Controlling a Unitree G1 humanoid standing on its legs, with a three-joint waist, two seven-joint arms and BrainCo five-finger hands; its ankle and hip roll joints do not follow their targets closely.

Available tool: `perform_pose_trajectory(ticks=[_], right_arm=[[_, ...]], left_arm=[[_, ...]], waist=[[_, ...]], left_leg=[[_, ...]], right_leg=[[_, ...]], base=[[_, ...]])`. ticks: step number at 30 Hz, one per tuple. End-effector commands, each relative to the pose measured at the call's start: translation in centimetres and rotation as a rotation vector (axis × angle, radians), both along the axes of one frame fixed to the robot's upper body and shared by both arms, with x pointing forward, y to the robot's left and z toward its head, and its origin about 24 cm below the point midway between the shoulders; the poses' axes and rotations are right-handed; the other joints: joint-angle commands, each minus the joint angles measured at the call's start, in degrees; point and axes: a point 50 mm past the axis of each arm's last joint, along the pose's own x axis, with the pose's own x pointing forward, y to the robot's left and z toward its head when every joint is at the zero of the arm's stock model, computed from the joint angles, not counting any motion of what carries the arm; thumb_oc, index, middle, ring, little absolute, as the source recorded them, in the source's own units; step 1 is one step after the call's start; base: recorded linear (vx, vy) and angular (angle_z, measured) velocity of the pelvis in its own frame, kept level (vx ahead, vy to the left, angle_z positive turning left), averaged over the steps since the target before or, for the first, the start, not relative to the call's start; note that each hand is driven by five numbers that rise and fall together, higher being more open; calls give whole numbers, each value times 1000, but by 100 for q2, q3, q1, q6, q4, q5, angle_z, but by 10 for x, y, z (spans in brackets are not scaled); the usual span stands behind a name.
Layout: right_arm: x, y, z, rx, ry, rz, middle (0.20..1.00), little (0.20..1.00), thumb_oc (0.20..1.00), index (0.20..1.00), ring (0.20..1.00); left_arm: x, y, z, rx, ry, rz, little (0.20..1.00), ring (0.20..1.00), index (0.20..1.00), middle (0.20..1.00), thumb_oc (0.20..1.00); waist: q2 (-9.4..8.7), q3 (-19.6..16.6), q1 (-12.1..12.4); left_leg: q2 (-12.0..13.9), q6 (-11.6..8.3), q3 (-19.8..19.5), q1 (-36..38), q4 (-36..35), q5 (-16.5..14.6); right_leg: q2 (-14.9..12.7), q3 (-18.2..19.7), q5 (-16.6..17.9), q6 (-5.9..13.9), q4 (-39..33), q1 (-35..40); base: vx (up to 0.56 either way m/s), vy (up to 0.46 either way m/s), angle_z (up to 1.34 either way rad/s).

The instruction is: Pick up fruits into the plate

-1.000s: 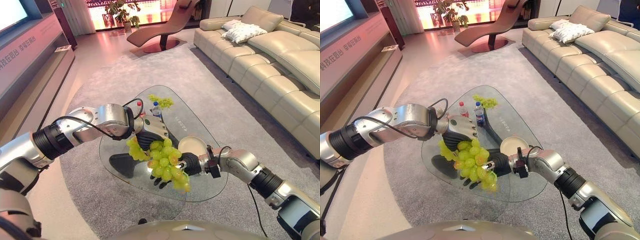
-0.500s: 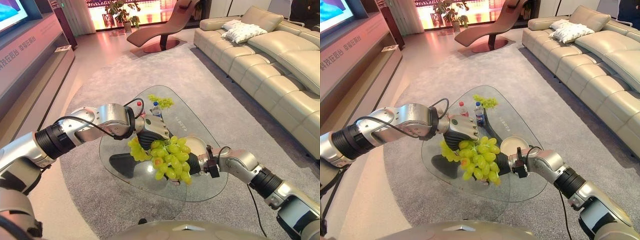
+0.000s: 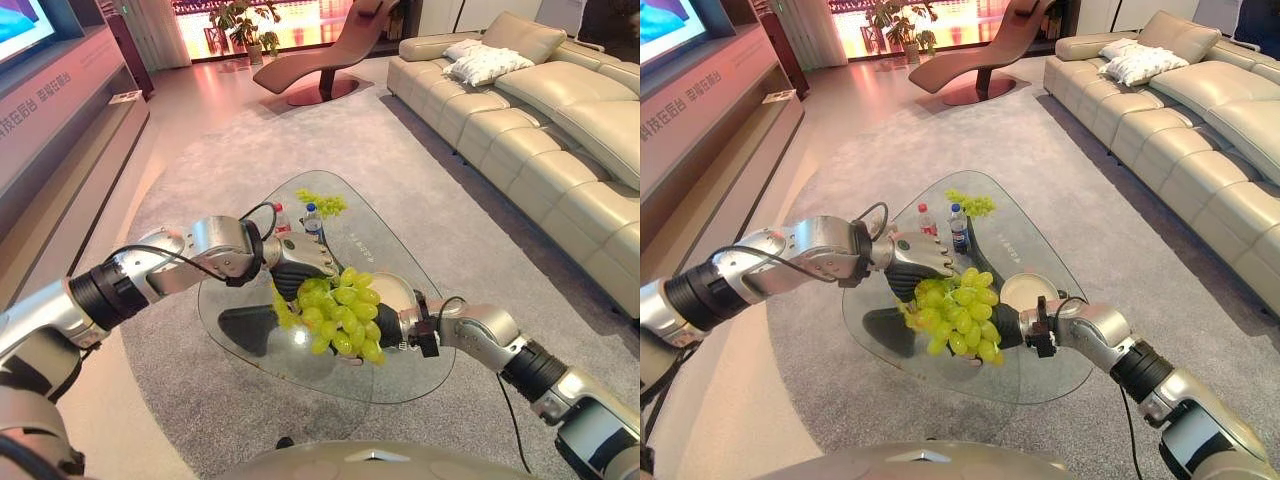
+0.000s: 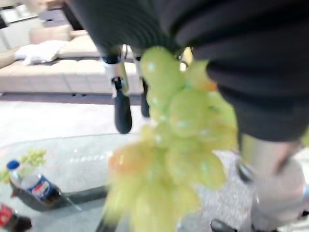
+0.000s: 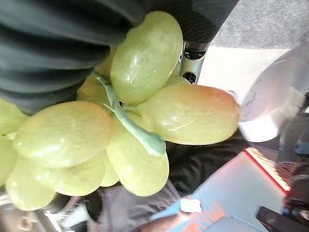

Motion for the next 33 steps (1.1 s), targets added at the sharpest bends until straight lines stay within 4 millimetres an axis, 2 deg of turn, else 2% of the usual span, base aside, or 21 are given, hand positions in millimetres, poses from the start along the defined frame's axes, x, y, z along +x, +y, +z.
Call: perform_pose_trajectory(ticks=[1,8,10,18,22,25,27,30,33], right_arm=[[17,-3,32,190,-136,-89,200,200,200,200,200],[16,-39,22,177,-170,-251,200,200,200,200,200],[14,-52,18,169,-183,-307,200,200,200,200,200],[29,-76,20,98,-307,-522,200,200,200,200,200],[51,-90,35,43,-434,-684,200,200,200,200,200],[63,-99,44,15,-487,-757,200,200,200,200,200],[81,-119,61,-32,-563,-865,200,200,200,200,200],[104,-143,93,-109,-668,-1003,200,200,200,200,200],[117,-152,112,-152,-721,-1085,200,200,200,200,200]], left_arm=[[25,31,22,-126,-54,203,1000,1000,1000,1000,1000],[24,69,-4,-329,84,450,1000,1000,1000,1000,1000],[22,87,-15,-412,137,560,1000,1000,1000,1000,1000],[16,143,-47,-650,245,928,1000,1000,1000,1000,1000],[14,174,-63,-728,237,1114,1000,1000,1000,1000,1000],[12,185,-72,-756,245,1204,1000,1000,1000,1000,1000],[7,196,-91,-801,282,1319,1000,1000,1000,1000,1000],[2,201,-113,-877,324,1456,1000,1000,1000,1000,1000],[-5,202,-134,-908,368,1552,1000,1000,1000,1000,1000]], waist=[[-378,170,86],[-442,258,127],[-463,331,146],[-626,798,273],[-739,1331,349],[-749,1573,379],[-694,1899,450],[-568,2298,546],[-500,2512,596]], left_leg=[[-351,167,-2,458,31,-861],[-316,182,37,448,31,-863],[-290,182,62,424,31,-854],[-190,174,118,99,62,-760],[-137,172,121,-303,115,-667],[-125,179,107,-485,125,-607],[-140,180,66,-738,144,-535],[-208,186,-24,-1052,180,-475],[-273,199,-84,-1254,246,-459]], right_leg=[[87,8,-150,26,119,76],[97,14,-134,27,114,61],[107,30,-130,24,129,29],[185,161,-109,-13,276,-353],[273,158,-48,-56,388,-753],[310,139,-11,-76,433,-929],[332,86,26,-95,504,-1174],[323,-32,33,-123,623,-1482],[308,-111,29,-126,721,-1693]], base=[[50,-3,-2],[43,-22,-5],[14,-44,-10],[-87,-98,-6],[-237,-151,4],[-198,-103,3],[-243,-69,6],[-225,-22,12],[-162,-18,9]])
